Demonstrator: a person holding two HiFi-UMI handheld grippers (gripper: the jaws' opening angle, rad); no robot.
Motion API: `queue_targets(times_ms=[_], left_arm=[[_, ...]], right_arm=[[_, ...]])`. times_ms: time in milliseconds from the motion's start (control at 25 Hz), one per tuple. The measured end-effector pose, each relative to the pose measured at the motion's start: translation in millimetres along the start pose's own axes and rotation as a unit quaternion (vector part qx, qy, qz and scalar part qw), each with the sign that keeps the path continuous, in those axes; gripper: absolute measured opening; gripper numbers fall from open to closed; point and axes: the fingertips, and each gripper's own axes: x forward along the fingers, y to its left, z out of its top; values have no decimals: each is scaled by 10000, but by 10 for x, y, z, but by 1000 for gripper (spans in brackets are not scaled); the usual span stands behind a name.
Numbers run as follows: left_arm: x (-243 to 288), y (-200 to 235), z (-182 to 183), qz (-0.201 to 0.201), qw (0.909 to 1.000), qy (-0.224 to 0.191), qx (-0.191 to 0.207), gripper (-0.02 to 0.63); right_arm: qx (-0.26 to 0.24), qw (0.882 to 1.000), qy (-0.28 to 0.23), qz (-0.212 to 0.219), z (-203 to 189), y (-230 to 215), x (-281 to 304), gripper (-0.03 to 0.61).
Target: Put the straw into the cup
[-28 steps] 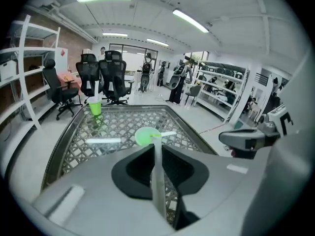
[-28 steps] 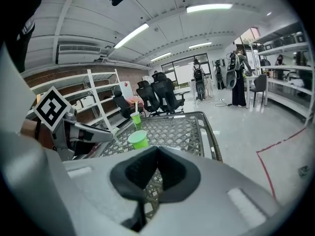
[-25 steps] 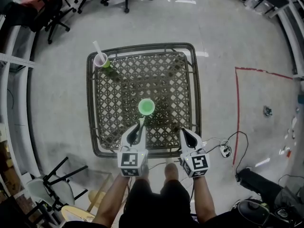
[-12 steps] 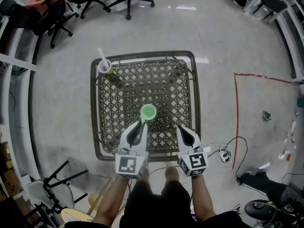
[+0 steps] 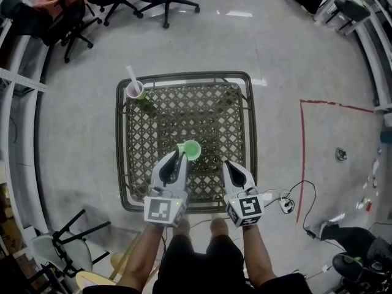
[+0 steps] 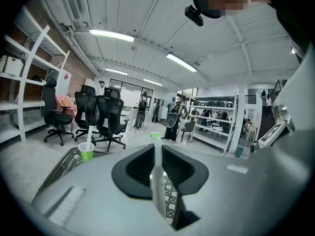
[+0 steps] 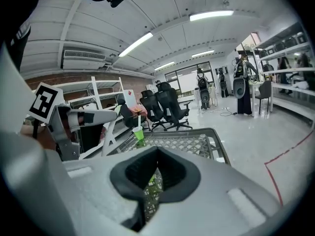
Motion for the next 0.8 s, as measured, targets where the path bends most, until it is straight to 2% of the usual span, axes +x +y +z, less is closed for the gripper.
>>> queue_targets(times_ms=[800], left_arm=[[490,94,-114,-134,9988,-431,-162,53]], right_arm=[[60,10000,51,-55,-140,-163,392,3]])
